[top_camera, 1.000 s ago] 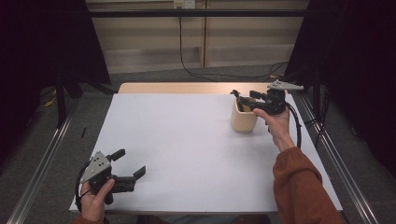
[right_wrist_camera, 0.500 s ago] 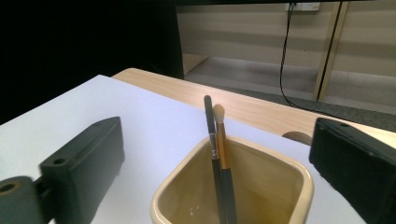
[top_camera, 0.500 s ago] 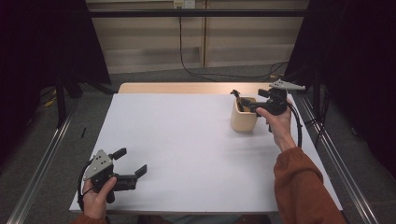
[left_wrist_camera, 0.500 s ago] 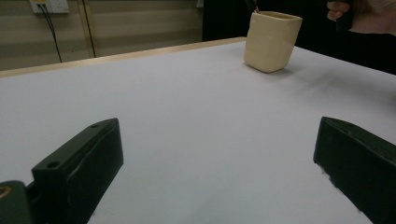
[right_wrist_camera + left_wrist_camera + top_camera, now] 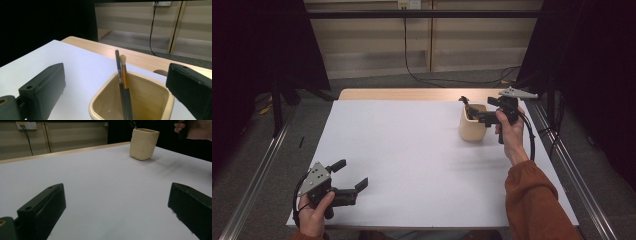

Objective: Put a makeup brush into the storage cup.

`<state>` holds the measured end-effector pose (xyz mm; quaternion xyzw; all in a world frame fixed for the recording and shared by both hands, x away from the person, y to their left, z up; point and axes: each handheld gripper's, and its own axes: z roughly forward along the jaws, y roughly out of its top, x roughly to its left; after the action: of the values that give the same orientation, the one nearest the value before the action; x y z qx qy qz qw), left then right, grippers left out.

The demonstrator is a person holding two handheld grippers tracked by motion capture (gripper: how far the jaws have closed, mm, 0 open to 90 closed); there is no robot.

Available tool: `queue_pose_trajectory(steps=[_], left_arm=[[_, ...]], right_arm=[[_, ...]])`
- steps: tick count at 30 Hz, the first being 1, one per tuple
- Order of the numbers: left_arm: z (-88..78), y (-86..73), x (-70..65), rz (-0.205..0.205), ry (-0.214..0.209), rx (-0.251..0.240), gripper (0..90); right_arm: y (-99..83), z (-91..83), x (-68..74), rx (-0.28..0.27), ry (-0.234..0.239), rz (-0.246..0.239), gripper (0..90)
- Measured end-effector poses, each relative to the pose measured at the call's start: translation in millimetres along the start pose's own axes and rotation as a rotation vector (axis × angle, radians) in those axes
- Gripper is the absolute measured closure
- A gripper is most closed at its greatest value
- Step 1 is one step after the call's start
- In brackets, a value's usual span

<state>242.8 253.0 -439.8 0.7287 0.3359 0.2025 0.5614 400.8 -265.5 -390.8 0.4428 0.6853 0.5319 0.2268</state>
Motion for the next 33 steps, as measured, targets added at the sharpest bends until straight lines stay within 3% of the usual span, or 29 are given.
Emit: queue_pose_trajectory(steps=[4,27,33], left_arm=[[0.0,0.2,0.3,0.001,0.0,0.0,1.6],[-0.9,0.5,0.6,0.0,0.002,-0.003,1.6],[-0.9,0.4,0.6,-0.002,0.005,-0.003,1.6]], right_arm=[[-2.5,-4.6,3.5,-0.016,-0.027,-0.015,2.3],[-23.5,-38.9,23.0,-0.048,-0.036,-0.026,2.1],[-29.5,-49.7,27.6,-0.03,-0.036,-0.036,2.6]])
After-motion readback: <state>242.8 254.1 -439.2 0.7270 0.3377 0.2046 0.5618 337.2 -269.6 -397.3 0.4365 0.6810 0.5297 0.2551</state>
